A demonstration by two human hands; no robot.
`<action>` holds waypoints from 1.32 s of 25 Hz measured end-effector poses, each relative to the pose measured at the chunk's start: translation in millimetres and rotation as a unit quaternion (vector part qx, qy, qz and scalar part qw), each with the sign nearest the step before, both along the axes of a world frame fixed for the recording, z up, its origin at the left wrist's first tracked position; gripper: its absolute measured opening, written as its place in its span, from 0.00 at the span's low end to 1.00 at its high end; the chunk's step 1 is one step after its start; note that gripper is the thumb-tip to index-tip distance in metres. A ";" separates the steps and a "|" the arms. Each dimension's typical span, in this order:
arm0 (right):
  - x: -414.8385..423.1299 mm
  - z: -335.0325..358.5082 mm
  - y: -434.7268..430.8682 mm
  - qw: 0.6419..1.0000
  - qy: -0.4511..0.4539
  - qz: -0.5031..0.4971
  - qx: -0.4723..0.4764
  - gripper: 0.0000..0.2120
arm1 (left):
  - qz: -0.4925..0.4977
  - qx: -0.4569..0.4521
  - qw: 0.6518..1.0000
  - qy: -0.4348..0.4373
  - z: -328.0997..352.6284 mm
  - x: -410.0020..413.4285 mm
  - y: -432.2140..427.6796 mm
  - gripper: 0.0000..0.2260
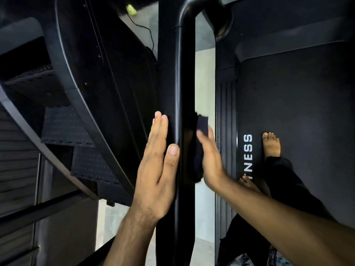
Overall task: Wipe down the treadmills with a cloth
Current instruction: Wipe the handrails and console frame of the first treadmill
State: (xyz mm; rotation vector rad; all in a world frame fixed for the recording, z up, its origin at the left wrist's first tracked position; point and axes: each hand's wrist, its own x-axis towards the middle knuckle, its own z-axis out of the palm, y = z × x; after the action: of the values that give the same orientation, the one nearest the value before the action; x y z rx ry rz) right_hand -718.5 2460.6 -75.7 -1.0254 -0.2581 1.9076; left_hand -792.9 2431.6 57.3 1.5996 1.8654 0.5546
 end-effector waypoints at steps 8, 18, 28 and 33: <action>-7.6 -13.6 35.9 0.999 0.033 -0.012 -0.024 0.20 | -0.012 0.004 1.000 -0.001 -2.0 -5.8 30.3 0.26; -1.9 -18.1 107.6 0.999 0.002 -0.037 -0.003 0.10 | -0.035 -0.004 0.999 -0.002 1.8 -8.0 60.9 0.26; -0.4 -4.5 169.8 0.998 0.031 -0.048 -0.036 0.11 | -0.007 -0.010 1.000 -0.003 0.5 -5.7 121.4 0.25; 1.1 -1.7 159.1 1.000 0.000 -0.001 -0.030 0.16 | 0.003 -0.017 1.000 -0.009 3.3 0.4 122.9 0.25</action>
State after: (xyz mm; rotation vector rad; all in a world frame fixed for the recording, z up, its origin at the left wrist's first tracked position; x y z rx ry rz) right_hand -717.3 2619.8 -77.4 -1.0657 -0.2019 1.9238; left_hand -792.5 2554.5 60.6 1.5634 1.8564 0.5358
